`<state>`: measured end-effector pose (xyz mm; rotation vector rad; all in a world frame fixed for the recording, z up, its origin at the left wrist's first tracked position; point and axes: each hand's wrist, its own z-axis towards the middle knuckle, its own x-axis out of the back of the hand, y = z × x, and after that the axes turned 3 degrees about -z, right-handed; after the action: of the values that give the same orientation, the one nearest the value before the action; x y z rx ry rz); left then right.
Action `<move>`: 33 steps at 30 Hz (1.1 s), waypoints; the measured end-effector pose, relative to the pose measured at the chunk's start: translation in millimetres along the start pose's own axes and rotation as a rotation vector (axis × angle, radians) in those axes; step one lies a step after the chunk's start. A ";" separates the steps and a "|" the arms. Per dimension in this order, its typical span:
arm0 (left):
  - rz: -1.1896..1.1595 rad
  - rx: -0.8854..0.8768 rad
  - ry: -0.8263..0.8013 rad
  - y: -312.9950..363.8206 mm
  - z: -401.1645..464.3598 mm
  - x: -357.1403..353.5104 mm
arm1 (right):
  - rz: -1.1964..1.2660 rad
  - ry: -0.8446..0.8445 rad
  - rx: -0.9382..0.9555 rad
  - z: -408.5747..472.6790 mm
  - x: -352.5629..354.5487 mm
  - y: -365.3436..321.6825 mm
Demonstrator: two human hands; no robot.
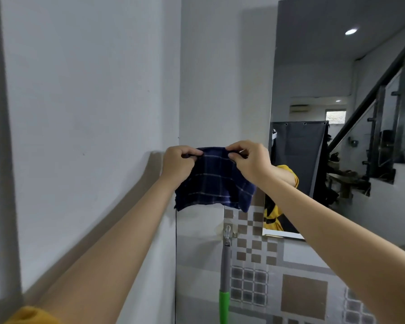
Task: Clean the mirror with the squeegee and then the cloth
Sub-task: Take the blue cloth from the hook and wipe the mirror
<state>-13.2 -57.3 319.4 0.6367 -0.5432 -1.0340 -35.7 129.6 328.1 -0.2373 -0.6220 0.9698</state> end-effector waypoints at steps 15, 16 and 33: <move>-0.573 0.020 -0.376 102.0 -63.9 -57.3 | 0.641 0.057 -0.064 -67.1 105.3 -25.1; -0.588 0.007 -0.381 107.4 -67.3 -65.4 | 0.666 0.054 -0.068 -68.7 112.4 -23.5; -0.047 -0.070 -0.448 171.2 -126.7 -155.7 | 0.637 0.011 -0.092 -101.5 195.5 62.7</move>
<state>112.4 174.2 334.3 0.3545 -0.8799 -1.2427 60.7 334.5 293.5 -0.5420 -0.5914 1.5507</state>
